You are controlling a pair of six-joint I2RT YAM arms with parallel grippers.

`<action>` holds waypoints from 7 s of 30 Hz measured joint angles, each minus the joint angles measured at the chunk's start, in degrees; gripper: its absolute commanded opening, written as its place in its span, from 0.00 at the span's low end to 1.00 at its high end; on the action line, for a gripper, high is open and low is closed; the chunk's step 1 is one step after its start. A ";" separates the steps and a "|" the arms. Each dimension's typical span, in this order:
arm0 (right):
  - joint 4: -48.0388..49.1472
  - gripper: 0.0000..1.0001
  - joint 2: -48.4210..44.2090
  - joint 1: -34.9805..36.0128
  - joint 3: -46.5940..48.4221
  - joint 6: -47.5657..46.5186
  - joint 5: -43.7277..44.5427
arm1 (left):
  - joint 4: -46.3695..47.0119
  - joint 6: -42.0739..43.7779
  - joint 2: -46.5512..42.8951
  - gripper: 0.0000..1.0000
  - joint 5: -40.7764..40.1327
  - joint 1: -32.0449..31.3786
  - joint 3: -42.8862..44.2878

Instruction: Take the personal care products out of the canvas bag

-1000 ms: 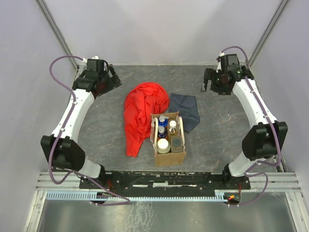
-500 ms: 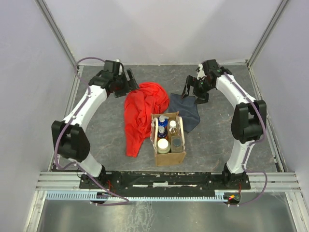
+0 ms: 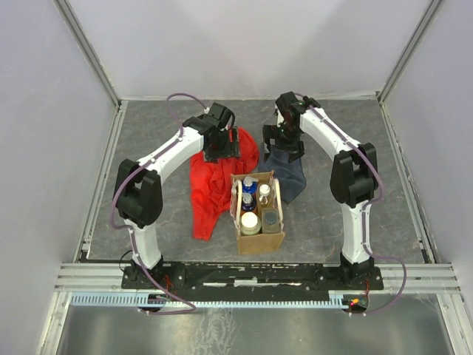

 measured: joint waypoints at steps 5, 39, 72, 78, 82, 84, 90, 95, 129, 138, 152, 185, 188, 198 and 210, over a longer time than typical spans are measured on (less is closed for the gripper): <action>-2.64 1.00 3.02 1.20 0.83 -0.39 4.07 | -2.25 0.00 1.40 0.83 -2.80 0.04 0.02; -15.15 1.00 24.39 -3.69 24.17 0.15 11.89 | -7.26 -0.46 14.53 0.89 -4.04 14.45 3.63; -0.52 1.00 8.63 -12.17 17.00 -0.07 17.07 | -7.58 -1.03 4.61 0.91 -4.28 22.64 11.37; -0.85 1.00 6.91 -10.97 6.14 -0.26 14.27 | -5.92 -1.03 -0.39 0.91 -1.95 16.04 4.76; 0.17 1.00 -1.44 -9.62 -5.03 -0.42 16.39 | -4.52 -1.07 -5.27 0.90 -1.40 12.02 -0.68; 2.95 1.00 -10.75 -7.80 -13.07 0.07 16.72 | -2.95 -1.38 -9.90 0.90 -1.55 9.77 -5.42; 8.52 1.00 -42.29 0.17 -28.70 2.54 15.34 | 1.03 -5.57 -28.13 0.90 -2.36 4.02 -21.44; 7.87 1.00 -49.57 1.60 -31.19 3.72 13.73 | 2.21 -7.93 -35.39 0.89 -2.32 0.70 -23.91; 12.41 1.00 -44.57 24.04 -24.02 8.85 -0.31 | -0.63 -17.07 -39.65 0.90 -4.09 -17.92 -8.66; 5.03 1.00 -46.23 23.45 -27.21 9.09 7.91 | 0.02 -16.65 -32.87 0.91 -3.54 -21.03 -7.85; 4.35 1.00 -46.99 23.93 -32.79 10.82 12.11 | -5.68 -19.02 -35.41 0.12 -8.83 -25.57 -17.84; 13.60 0.68 -40.06 24.09 -34.01 10.71 11.58 | -9.31 -22.49 -43.95 0.04 -13.62 -25.55 -28.83; 13.77 0.69 -40.33 24.24 -34.34 10.73 11.67 | -9.07 -22.49 -43.95 0.04 -13.62 -25.53 -29.00; 13.66 0.68 -38.88 25.55 -35.01 10.67 13.77 | -7.61 -22.49 -43.87 0.04 -13.09 -25.53 -29.86; 9.88 0.61 -31.36 29.99 -30.86 10.91 23.17 | -5.77 -22.49 -43.69 0.04 -12.83 -25.53 -31.47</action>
